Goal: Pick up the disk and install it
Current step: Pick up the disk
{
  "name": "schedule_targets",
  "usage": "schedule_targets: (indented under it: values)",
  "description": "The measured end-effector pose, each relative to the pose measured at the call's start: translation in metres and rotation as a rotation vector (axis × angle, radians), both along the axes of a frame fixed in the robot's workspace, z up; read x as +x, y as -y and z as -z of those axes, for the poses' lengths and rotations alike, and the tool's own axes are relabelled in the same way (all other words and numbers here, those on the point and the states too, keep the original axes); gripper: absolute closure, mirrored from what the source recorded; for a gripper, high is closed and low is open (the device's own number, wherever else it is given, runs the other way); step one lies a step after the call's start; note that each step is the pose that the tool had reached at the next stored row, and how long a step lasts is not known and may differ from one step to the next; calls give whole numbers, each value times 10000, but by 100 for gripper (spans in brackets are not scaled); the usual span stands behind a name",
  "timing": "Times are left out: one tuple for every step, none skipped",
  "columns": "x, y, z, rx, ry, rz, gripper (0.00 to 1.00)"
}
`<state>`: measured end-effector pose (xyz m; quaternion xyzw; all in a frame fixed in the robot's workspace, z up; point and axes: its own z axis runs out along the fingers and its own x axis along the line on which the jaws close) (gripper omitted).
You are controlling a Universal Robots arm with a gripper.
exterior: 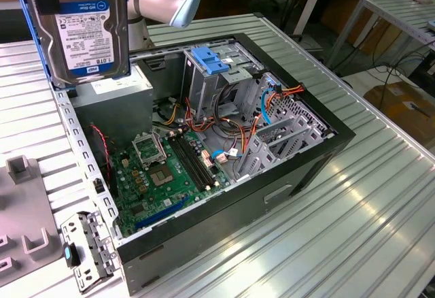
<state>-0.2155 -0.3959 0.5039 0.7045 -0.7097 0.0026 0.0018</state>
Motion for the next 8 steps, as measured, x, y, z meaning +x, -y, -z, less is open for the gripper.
schedule_targets:
  values:
    - [7,1,0,-1,14,0,63]
    - [12,2,1,-1,21,1,63]
    - [20,4,2,0,23,1,63]
    - [29,10,3,0,25,2,63]
    - [36,16,5,0,26,1,63]
    - [40,24,6,-1,25,1,63]
    - [45,42,9,-1,25,2,63]
    - [49,57,12,-1,25,2,63]
